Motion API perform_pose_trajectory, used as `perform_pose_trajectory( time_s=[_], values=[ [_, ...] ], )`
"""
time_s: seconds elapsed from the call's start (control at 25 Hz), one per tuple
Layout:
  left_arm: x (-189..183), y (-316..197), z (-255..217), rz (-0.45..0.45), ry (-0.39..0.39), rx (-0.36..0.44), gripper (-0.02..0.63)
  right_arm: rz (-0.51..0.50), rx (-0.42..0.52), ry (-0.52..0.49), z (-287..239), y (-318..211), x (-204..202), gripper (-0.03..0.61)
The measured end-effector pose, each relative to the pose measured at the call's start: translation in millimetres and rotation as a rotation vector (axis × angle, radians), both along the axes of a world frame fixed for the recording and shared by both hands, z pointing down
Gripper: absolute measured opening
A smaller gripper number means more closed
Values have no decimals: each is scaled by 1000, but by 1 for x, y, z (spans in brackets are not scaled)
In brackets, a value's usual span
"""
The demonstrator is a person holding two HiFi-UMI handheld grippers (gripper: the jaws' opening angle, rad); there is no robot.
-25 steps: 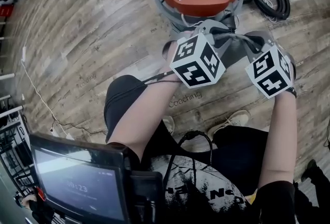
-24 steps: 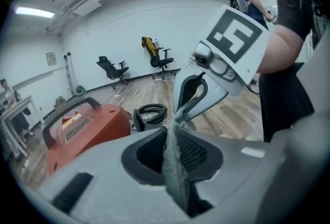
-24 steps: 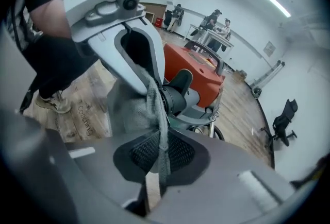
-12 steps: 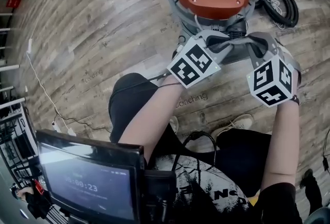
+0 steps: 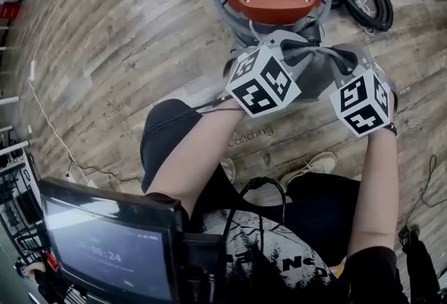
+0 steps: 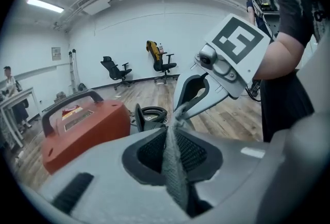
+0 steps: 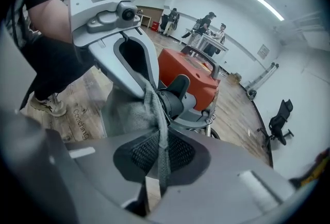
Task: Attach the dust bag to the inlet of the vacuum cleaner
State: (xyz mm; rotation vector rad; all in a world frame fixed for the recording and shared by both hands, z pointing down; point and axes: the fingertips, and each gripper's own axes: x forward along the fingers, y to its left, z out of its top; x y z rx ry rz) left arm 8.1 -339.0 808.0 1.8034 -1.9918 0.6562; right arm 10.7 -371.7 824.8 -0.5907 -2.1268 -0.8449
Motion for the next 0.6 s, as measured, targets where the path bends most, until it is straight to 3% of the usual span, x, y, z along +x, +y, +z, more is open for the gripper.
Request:
perform_pose_trajectory(
  time_s=[0.16,0.44,0.6],
  values=[
    [-2,9,4,-19,83,54,37,-27,13,-16,-12,8,-8,24],
    [3,14,7,-32,81,97,65,-17,-37,-35,-6,9,-5,42],
    [6,25,-6,-53,52,174,174,11,-101,-56,-14,1,2,217]
  ],
)
